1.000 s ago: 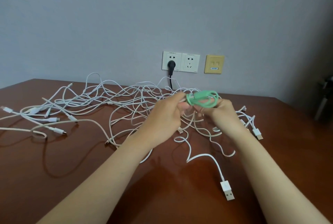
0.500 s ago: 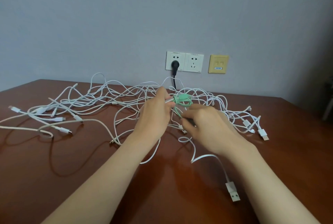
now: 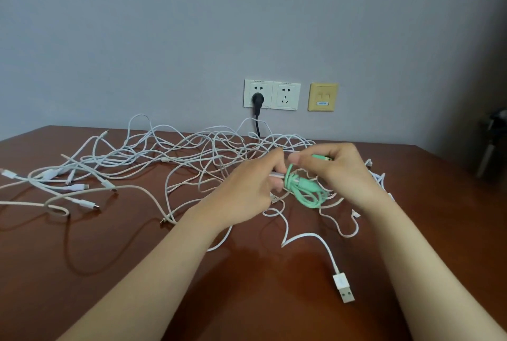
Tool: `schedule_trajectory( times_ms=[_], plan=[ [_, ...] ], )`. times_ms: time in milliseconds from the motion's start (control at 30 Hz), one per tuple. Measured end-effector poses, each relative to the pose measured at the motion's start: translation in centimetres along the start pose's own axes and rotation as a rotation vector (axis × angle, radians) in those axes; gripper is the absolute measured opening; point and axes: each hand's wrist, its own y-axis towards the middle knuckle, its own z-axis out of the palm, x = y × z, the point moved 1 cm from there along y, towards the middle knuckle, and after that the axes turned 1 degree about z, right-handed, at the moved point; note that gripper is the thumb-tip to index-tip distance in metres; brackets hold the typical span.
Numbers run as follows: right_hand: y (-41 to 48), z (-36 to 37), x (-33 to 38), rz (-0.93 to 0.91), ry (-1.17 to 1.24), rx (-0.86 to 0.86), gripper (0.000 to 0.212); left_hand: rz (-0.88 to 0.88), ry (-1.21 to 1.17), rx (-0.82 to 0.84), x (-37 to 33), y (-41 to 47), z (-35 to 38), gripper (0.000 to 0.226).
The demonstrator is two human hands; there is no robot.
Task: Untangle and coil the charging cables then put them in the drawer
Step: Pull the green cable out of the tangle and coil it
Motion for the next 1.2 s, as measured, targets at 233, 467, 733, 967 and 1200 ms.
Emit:
schedule_trajectory(
  times_ms=[233, 467, 733, 967, 1200],
  plan=[
    [0.0, 0.6, -0.8, 0.115, 0.375, 0.028, 0.014, -0.037, -0.418, -0.232, -0.3, 0.4, 0.8, 0.03],
    [0.2, 2.0, -0.7, -0.022, 0.022, -0.103, 0.019, -0.4, -0.941, -0.376, -0.5, 1.1, 0.9, 0.022],
    [-0.4, 2.8, 0.0, -0.181, -0.111, -0.206, 0.019, -0.624, -1.4, -0.131, -0.2, 0.9, 0.0, 0.026],
    [0.1, 2.9, -0.7, -0.24, -0.017, -0.173, 0.012, -0.667, -1.225, -0.002, -0.2, 0.8, 0.3, 0.028],
    [0.0, 3.5, -1.2, -0.251, -0.131, -0.197, 0.006, -0.527, -0.478, -0.221, -0.1, 0.7, 1.8, 0.004]
  ],
)
